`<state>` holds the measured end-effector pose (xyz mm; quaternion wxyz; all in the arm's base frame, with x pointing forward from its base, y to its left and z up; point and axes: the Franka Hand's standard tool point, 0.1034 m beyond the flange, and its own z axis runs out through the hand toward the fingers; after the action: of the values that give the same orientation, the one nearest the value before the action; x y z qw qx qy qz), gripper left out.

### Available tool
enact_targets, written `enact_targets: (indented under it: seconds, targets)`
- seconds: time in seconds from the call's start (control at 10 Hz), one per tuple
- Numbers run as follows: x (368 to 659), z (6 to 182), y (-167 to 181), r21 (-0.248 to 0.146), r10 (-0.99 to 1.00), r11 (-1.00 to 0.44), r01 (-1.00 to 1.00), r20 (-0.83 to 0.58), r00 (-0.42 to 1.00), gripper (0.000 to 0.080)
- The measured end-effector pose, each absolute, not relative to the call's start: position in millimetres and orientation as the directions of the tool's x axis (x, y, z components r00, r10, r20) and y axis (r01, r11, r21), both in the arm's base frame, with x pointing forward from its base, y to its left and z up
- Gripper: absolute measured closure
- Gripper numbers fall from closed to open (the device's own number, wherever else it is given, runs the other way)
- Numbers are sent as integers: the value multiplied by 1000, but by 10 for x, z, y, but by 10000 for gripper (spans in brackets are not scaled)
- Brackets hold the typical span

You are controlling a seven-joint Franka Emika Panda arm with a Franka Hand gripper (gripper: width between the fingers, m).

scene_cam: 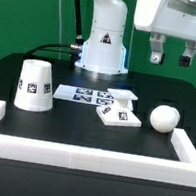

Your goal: Assemble lamp

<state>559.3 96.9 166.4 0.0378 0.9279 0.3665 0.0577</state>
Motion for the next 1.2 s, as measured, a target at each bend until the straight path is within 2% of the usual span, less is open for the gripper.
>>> enact_targets:
  seconds: [0.5, 0.7, 0.9, 1.0, 1.2]
  targets:
    - [5566, 1663, 955, 110, 676, -736, 668, 78, 733, 100]
    - [5320, 1665, 809, 100, 627, -778, 620, 60, 777, 100]
    - [5125, 1549, 614, 75, 583, -811, 580, 40, 811, 100]
    - [5042, 1479, 549, 78, 597, -802, 593, 58, 800, 100]
    - [5005, 1452, 549, 65, 472, -881, 469, 64, 879, 100]
